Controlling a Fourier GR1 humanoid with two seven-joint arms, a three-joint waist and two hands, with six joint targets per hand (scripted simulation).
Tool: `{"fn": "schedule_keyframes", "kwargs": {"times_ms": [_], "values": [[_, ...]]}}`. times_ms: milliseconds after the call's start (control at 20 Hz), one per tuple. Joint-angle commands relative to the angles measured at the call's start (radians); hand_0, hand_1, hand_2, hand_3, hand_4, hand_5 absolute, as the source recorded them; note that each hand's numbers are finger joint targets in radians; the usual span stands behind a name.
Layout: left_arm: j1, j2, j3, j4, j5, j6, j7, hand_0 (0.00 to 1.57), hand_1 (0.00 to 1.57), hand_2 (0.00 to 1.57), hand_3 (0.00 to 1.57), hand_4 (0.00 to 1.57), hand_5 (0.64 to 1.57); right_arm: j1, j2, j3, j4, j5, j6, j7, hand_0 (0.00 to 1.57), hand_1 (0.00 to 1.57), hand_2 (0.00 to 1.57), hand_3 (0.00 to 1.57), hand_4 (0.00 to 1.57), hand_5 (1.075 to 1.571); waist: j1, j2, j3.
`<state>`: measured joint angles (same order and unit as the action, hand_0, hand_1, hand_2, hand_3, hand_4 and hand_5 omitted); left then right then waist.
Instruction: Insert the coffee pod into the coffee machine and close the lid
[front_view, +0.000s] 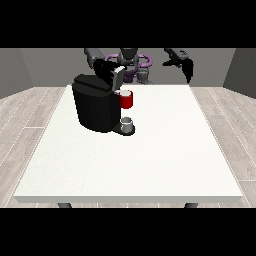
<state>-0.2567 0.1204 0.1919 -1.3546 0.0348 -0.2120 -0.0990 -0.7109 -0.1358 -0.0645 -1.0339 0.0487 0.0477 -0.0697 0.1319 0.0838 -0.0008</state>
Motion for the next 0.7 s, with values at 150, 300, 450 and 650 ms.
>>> {"fn": "schedule_keyframes", "kwargs": {"times_ms": [150, 300, 450, 650], "values": [[-0.041, 0.026, 0.024, 0.07, 0.013, 0.01, 0.007, 0.0, 0.0, 0.0, 0.0, 0.18, 1.571, -0.08, 0.054, 0.08, -0.008, 0.069, -0.016, 0.08, 0.0, 0.0, 0.0, 0.0, 0.21, 1.571, -0.021, -0.024, 0.0004], [-0.034, -0.007, -0.028, -0.01, 0.015, 0.011, 0.063, 0.0, 0.0, 0.0, 0.0, 0.0, 1.571, -0.09, 0.046, 0.066, 0.05, 0.098, -0.042, 0.027, 0.0, 0.0, 0.0, 0.0, 0.15, 1.571, 0.038, -0.018, 0.0009], [-0.042, 0.024, 0.007, 0.036, 0.014, 0.01, -0.018, 0.0, 0.0, 0.0, 0.0, 0.12, 1.571, -0.091, 0.09, 0.108, 0.018, 0.118, -0.038, 0.056, 0.0, 0.0, 0.0, 0.0, 0.11, 1.571, -0.008, -0.032, 0.0005], [-0.001, -0.051, -0.075, -0.032, -0.021, 0.042, -0.039, 0.0, 0.0, 0.0, 0.0, 0.19, 1.571, -0.1, 0.089, 0.053, 0.055, 0.096, -0.062, -0.007, 0.0, 0.0, 0.0, 0.0, 0.12, 1.571, 0.02, -0.027, 0.0008]]}}
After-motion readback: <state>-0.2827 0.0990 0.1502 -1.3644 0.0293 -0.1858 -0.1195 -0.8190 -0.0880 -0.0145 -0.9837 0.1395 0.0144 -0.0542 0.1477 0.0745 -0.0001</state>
